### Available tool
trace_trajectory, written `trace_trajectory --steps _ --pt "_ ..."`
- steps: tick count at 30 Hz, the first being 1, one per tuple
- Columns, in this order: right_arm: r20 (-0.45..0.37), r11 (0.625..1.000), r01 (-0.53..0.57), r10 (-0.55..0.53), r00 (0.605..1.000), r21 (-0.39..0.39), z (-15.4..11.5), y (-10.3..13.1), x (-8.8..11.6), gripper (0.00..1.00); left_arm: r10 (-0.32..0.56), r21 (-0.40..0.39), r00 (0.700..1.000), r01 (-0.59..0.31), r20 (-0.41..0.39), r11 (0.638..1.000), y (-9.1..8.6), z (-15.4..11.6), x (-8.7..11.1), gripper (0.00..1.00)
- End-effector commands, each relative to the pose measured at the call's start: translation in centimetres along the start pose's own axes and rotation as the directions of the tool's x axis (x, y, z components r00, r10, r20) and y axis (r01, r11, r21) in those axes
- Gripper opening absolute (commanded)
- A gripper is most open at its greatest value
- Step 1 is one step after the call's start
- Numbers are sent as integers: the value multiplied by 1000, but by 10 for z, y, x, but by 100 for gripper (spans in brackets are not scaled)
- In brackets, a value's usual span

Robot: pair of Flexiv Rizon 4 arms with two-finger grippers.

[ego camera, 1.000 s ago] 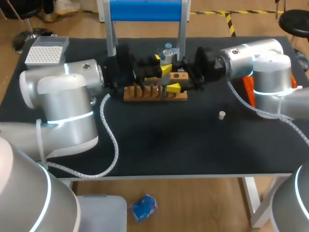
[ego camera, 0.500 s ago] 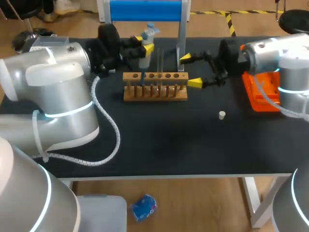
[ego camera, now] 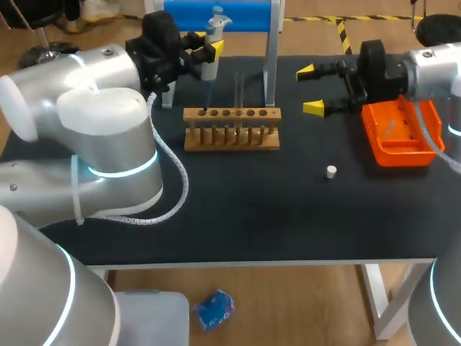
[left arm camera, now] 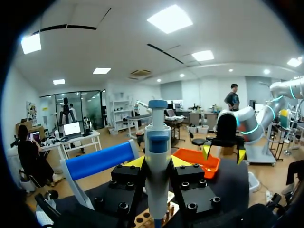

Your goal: Invert the test tube, pick up the pipette, mount the tip to pipette, aspirate from beaker and dispense into the tube, eject the tip, return the pipette, and cap with the stopper.

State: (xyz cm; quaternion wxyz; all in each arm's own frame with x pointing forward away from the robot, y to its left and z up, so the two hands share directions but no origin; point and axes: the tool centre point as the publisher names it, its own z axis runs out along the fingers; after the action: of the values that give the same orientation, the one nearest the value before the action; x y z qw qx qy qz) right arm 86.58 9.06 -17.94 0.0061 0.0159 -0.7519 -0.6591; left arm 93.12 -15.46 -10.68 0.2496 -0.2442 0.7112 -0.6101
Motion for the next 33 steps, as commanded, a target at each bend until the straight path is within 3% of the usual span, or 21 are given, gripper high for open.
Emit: trace_trajectory --steps 1,5,6,10,17,25,33 --pt "12 1000 0 0 1000 4 0 1 3 100 -1 15 997 0 81 1000 4 4 4 0" --pt "12 1000 0 0 1000 4 0 1 3 100 -1 15 997 0 81 1000 4 4 4 0" --pt "12 1000 0 0 1000 4 0 1 3 100 26 -25 993 -23 116 999 6 7 -4 0" --pt "107 999 -52 51 993 9 -5 2 -18 100 -12 -44 980 21 200 999 2 15 -29 0" --pt "176 991 -131 122 977 40 -6 5 -49 100 -53 -126 937 102 344 987 3 31 -67 0" --pt "227 973 -223 204 952 62 3 7 -83 100 -87 -190 886 192 456 963 7 43 -102 0" --pt "254 963 -243 208 944 115 16 11 -121 100 -71 -253 832 247 550 935 12 51 -134 0"
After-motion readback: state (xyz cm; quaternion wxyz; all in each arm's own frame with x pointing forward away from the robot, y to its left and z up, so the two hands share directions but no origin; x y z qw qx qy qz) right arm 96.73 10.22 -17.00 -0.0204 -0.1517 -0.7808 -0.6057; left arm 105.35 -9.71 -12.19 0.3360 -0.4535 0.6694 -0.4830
